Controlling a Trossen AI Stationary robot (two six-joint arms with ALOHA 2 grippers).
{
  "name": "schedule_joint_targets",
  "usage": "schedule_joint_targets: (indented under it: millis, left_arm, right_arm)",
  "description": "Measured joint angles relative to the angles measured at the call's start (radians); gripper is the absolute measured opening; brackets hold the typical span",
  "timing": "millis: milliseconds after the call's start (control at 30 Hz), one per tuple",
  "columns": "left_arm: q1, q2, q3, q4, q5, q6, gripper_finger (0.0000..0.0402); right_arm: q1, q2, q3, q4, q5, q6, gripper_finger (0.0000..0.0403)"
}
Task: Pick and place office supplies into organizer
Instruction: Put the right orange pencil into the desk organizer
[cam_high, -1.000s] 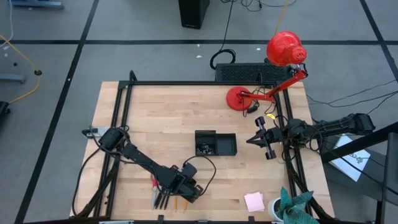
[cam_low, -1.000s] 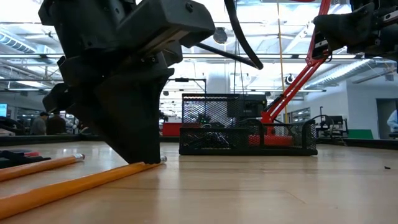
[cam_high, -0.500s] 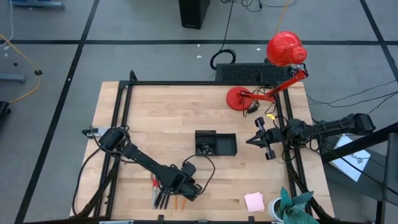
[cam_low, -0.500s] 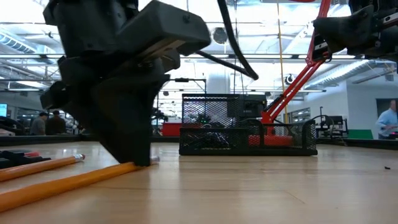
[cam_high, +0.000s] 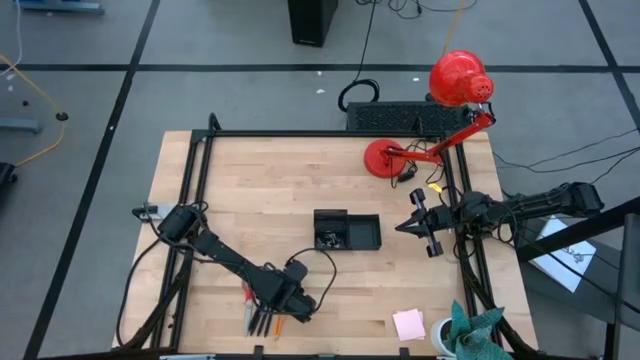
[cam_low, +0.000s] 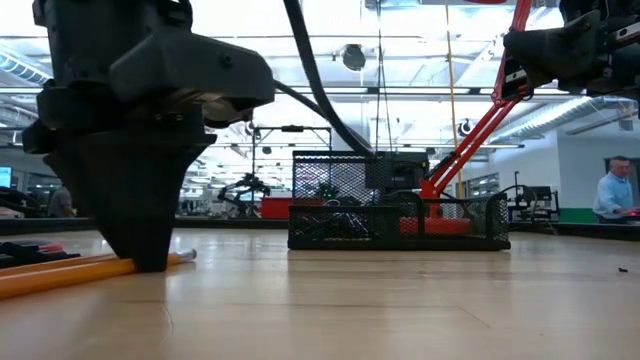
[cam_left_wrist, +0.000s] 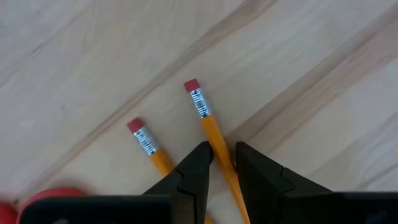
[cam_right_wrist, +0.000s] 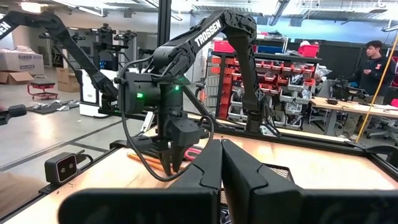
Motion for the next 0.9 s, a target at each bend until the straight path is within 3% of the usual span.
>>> schedule_joint_targets:
  millis: [267, 567, 900]
  left_arm:
    - [0.042, -0.002, 0.000, 0.050, 0.091, -0.042, 0.0090]
    - [0.063, -0.002, -0.004, 0.092, 0.088, 0.016, 0.0092]
    - [0.061, 0.003, -0.006, 0.131, 0.074, 0.007, 0.0150]
  right_arm:
    - [0.000, 0.000, 0.000, 0.000, 0.046, 0.000, 0.0000]
    - [0.000, 0.000, 0.000, 0.000, 0.050, 0.017, 0.0000]
    - [0.000, 0.000, 0.000, 0.000, 0.049, 0.019, 0.0000]
